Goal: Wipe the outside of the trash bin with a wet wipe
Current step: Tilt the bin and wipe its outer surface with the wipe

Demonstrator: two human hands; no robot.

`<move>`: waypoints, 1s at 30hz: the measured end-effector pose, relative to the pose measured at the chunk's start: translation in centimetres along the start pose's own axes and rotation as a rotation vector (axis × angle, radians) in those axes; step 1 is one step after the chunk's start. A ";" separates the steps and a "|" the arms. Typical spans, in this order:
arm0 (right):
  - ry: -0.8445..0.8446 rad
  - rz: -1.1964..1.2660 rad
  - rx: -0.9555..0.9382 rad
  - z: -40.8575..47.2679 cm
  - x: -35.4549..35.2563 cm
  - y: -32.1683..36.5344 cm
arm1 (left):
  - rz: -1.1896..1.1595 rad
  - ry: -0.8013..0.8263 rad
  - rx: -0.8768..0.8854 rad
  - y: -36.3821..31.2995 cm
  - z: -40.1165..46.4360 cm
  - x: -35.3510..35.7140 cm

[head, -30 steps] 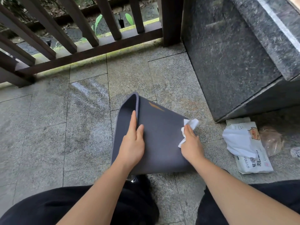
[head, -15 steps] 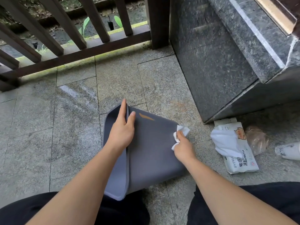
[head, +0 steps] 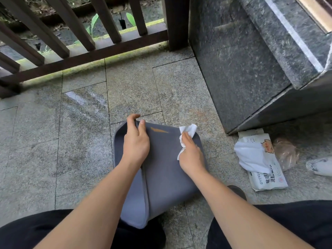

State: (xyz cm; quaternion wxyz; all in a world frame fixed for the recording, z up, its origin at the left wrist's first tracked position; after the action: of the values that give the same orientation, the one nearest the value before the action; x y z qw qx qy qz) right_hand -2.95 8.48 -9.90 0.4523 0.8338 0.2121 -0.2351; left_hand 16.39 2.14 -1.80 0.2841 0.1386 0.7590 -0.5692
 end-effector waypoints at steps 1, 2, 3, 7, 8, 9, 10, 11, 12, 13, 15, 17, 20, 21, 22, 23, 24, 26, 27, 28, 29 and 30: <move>-0.007 0.017 0.009 -0.2 -0.4 -0.1 | -0.002 0.001 0.015 -0.3 -0.3 0.0; -0.021 0.030 0.011 -0.3 -0.8 -0.2 | -0.009 0.000 0.039 -0.6 -0.7 0.0; -0.037 0.040 0.003 -0.4 -1.2 0.0 | -0.019 0.001 0.073 -1.0 -1.0 0.0; -0.153 0.108 -0.116 -1.0 -2.6 2.2 | -0.083 0.053 0.199 -2.5 -2.0 0.2; -0.201 0.098 -0.187 -1.5 -2.9 3.5 | -0.097 0.066 0.227 -3.1 -2.3 0.3; -0.247 0.086 -0.270 -2.3 -3.1 5.1 | -0.108 0.079 0.249 -3.6 -2.5 0.4; -0.282 0.081 -0.363 -3.2 -2.9 6.9 | -0.119 0.087 0.266 -4.2 -2.7 0.6; -0.302 0.089 -0.459 -4.3 -2.6 8.7 | -0.135 0.089 0.277 -4.5 -2.9 0.7; -0.306 0.112 -0.540 -5.4 -2.1 10.3 | -0.158 0.090 0.274 -4.8 -3.0 0.8; -0.303 0.145 -0.593 -6.3 -1.7 11.2 | -0.178 0.092 0.263 -4.8 -3.1 0.8; -0.297 0.162 -0.661 -6.7 -1.4 11.6 | -0.170 0.079 0.256 -4.7 -3.4 0.8; -0.309 0.058 -0.737 -6.4 -1.6 10.8 | -0.125 0.027 0.269 -4.6 -3.7 0.4; -0.285 -0.063 -0.519 -3.3 -2.2 6.1 | -0.092 -0.009 0.251 -4.3 -3.6 0.1; -0.279 -0.070 -0.363 -2.2 -2.7 3.5 | -0.076 -0.004 0.241 -4.1 -3.6 0.2; -0.279 -0.066 -0.214 -1.4 -3.2 0.9 | -0.064 0.002 0.237 -4.0 -3.6 0.3; -0.269 -0.041 -0.090 -0.9 -3.7 -1.4 | -0.059 0.007 0.235 -4.0 -3.7 0.3; -0.245 0.014 0.000 -0.5 -4.0 -3.0 | -0.061 0.013 0.233 -4.1 -3.8 0.4; -0.227 0.125 0.082 0.0 -4.4 -4.4 | -0.071 0.025 0.227 -4.5 -3.9 0.6; -0.241 0.143 0.081 0.0 -4.6 -4.1 | -0.077 0.032 0.224 -4.6 -3.9 0.8; -0.258 0.137 0.038 -0.1 -4.6 -3.0 | -0.083 0.042 0.220 -4.7 -3.9 0.8; -0.269 0.118 -0.056 -0.3 -4.5 -1.0 | -0.088 0.055 0.219 -4.7 -3.9 0.9; -0.273 0.098 -0.190 -0.9 -4.1 1.6 | -0.094 0.068 0.225 -4.8 -4.0 0.9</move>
State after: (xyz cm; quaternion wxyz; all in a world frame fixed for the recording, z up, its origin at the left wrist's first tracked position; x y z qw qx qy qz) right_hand -5.20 7.88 -6.03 0.5647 0.7570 0.1289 -0.3026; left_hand 12.01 4.27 2.13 0.2138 0.1529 0.7051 -0.6585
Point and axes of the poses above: each hand's wrist, its own z-axis towards the middle knuckle, its own x-axis out of the palm, y = z × x, the point moved 9 cm from there along z, towards the middle knuckle, and after that the axes turned 3 degrees about -y, right-handed, at the moved point
